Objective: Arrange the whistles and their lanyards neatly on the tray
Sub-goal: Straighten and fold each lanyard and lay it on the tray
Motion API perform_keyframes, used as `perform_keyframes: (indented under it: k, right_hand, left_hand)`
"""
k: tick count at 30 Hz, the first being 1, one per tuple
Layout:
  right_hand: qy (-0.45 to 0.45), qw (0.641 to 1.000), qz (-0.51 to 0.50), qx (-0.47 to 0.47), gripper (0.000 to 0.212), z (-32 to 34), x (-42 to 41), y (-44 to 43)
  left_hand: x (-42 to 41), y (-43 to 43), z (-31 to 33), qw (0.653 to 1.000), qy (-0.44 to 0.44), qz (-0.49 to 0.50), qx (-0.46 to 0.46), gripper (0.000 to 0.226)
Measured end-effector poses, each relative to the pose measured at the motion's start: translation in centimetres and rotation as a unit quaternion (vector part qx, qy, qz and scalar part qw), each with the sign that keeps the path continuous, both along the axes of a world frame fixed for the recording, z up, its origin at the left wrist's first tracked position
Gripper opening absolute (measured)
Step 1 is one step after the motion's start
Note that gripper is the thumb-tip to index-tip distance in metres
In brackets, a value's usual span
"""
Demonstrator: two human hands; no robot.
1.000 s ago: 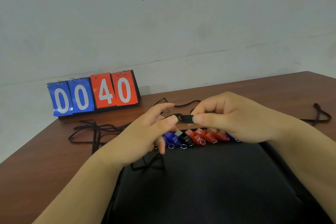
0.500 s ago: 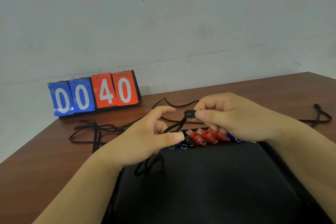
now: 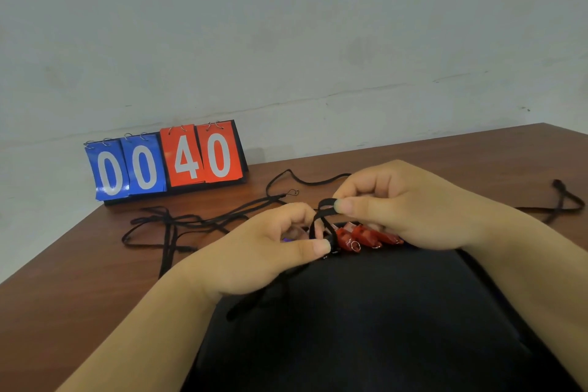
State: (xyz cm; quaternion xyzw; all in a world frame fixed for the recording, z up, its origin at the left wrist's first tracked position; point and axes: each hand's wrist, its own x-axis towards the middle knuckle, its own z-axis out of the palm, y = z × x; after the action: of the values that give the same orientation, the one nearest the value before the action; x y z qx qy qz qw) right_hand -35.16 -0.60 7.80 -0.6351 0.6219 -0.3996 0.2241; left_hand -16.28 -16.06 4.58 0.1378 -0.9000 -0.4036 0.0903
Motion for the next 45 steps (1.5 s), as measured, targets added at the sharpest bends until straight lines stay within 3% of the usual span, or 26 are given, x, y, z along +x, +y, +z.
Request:
perform_keyframes:
  k: [3, 7, 9, 13, 19, 23, 28, 34, 38, 45]
  right_hand:
    - [0.004, 1.000, 0.005, 0.002, 0.018, -0.1, 0.2, 0.0]
    - [0.002, 1.000, -0.023, -0.012, 0.018, -0.1, 0.2, -0.2]
    - [0.004, 0.998, -0.054, -0.015, 0.018, -0.2, 0.1, -0.4]
    - [0.040, 0.996, -0.069, 0.035, 0.024, -0.4, -0.1, -0.7]
    - [0.025, 0.995, -0.003, 0.101, 0.027, -0.9, 0.4, -1.0]
    - [-0.001, 0.993, 0.019, 0.113, 0.026, -1.5, 0.5, -1.2]
    - [-0.024, 0.991, 0.061, 0.119, 0.029, -2.2, 0.7, -1.4]
    - [-0.210, 0.960, 0.125, 0.134, 0.029, -2.9, 1.1, -2.2]
    - [-0.259, 0.947, 0.129, 0.140, 0.029, -2.9, 1.1, -2.2]
    - [-0.386, 0.906, 0.121, 0.127, 0.026, -2.4, 0.5, -2.2]
  left_hand:
    - [-0.2, 0.2, 0.0, 0.997, 0.014, -0.014, 0.078, 0.041]
    - [-0.3, 0.3, -0.1, 0.996, 0.039, -0.028, 0.079, 0.014]
    - [-0.4, 0.4, 0.0, 0.988, 0.081, 0.000, 0.135, 0.022]
    - [-0.3, 0.4, 0.9, 0.928, 0.187, 0.042, 0.318, 0.029]
    - [-0.2, 0.3, 1.4, 0.844, 0.275, 0.001, 0.460, 0.023]
    - [-0.6, 0.4, 1.2, 0.829, 0.306, -0.048, 0.466, 0.018]
    - [-0.8, 0.9, 1.1, 0.827, 0.347, -0.037, 0.440, 0.022]
    - [-1.1, 1.3, 1.2, 0.814, 0.378, 0.004, 0.441, 0.033]
    - [-1.5, 1.5, 1.1, 0.808, 0.387, 0.018, 0.444, 0.030]
    - [-1.2, 0.5, 1.2, 0.829, 0.372, 0.058, 0.413, 0.026]
